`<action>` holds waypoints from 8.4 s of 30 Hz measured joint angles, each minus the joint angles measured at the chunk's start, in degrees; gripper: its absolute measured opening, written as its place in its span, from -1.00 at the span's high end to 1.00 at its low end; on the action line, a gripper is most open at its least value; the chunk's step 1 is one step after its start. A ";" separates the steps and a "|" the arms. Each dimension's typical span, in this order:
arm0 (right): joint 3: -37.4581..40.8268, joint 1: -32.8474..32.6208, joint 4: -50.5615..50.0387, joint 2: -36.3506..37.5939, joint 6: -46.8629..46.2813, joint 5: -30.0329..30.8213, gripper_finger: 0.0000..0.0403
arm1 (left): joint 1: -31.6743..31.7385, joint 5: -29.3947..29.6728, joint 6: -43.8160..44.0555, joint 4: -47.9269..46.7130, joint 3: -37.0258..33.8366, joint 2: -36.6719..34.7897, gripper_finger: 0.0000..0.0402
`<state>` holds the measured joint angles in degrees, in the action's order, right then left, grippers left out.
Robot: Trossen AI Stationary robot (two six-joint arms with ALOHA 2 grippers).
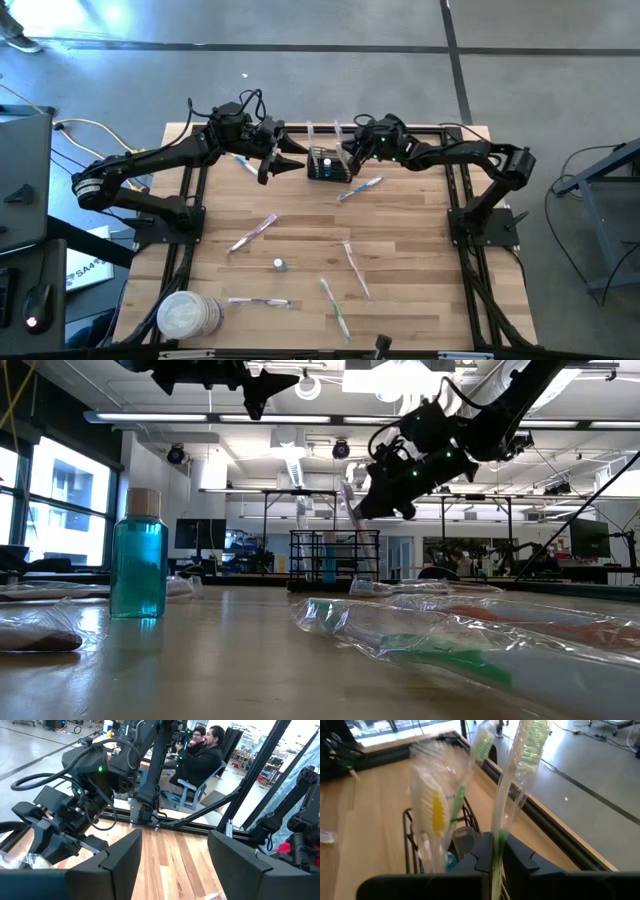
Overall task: Pick & Place toothbrushing station
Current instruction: Put the right green toothbrush on the mesh organizer, then put the blue mouthwash into the mesh organizer
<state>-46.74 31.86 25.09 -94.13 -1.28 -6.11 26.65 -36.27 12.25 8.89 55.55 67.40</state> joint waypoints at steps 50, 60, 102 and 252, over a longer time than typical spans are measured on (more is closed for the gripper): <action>0.00 0.00 -21.33 21.02 -1.11 9.20 -0.19 | -0.15 -6.53 -4.03 -0.55 0.00 -4.91 -0.13; 0.00 -0.11 -23.35 33.39 -6.52 1.93 -0.19 | -0.18 -6.64 -9.38 -6.70 9.47 -8.08 -0.13; -0.02 -28.73 -25.61 40.79 -27.70 0.16 -0.18 | -39.14 16.33 -13.26 -98.93 60.03 20.90 -0.12; -0.02 -42.70 -41.54 42.35 -27.30 -9.73 -0.19 | -31.54 39.23 30.95 -89.28 64.88 36.09 0.54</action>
<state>-46.76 -10.85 -16.46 -51.77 -28.58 -15.83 -4.88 2.95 43.20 -80.39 120.43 103.48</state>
